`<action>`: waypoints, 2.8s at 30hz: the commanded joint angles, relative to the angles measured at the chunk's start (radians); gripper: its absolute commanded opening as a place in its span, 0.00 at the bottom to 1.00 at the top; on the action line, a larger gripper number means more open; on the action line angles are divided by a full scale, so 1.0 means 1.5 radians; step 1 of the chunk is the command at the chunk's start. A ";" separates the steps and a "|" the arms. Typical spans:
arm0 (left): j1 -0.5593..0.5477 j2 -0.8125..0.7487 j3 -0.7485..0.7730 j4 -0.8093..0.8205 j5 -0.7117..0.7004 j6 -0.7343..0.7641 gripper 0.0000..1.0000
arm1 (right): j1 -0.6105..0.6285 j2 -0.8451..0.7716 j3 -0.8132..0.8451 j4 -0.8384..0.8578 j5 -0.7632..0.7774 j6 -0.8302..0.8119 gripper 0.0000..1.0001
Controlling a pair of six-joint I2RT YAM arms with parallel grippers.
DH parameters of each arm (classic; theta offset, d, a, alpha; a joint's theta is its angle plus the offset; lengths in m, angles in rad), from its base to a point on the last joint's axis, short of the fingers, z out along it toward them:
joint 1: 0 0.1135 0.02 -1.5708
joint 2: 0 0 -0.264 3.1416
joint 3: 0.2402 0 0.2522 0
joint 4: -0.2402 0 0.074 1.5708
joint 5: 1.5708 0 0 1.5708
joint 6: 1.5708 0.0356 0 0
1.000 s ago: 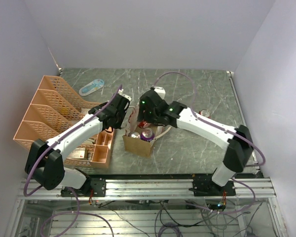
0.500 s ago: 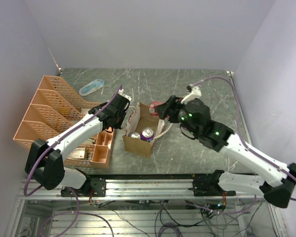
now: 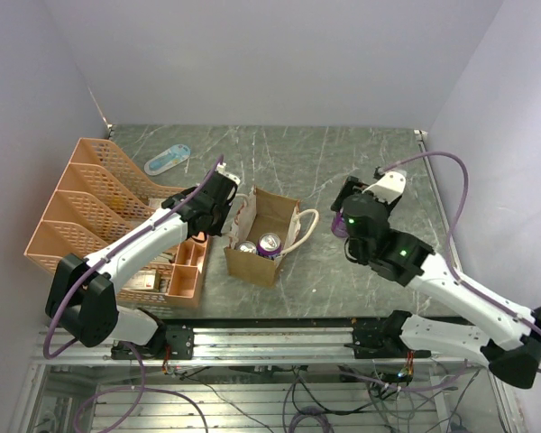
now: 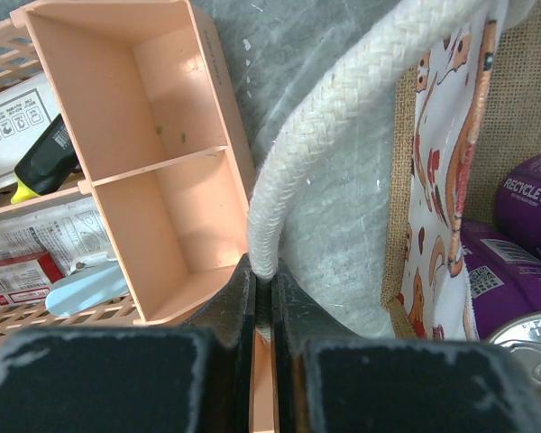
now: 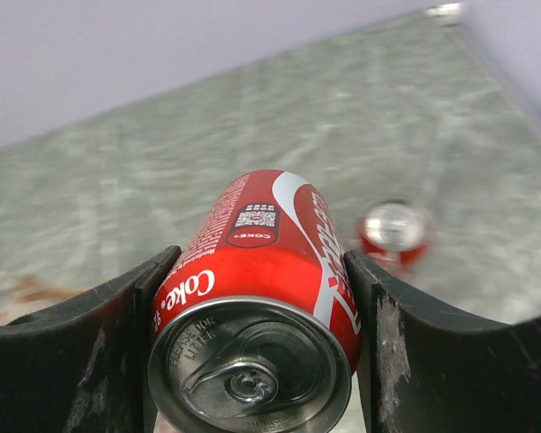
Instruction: Take the beverage out of the canvas bag
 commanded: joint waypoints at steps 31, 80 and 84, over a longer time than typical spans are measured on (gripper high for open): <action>-0.006 -0.001 0.019 0.009 0.025 0.005 0.07 | -0.511 0.057 0.013 -0.062 -0.145 0.183 0.00; -0.006 0.001 0.019 0.009 0.031 0.006 0.07 | -0.644 0.427 0.089 -0.160 -0.398 0.358 0.00; -0.006 0.002 0.020 0.009 0.032 0.006 0.07 | -0.634 0.425 0.088 -0.167 -0.390 0.366 0.00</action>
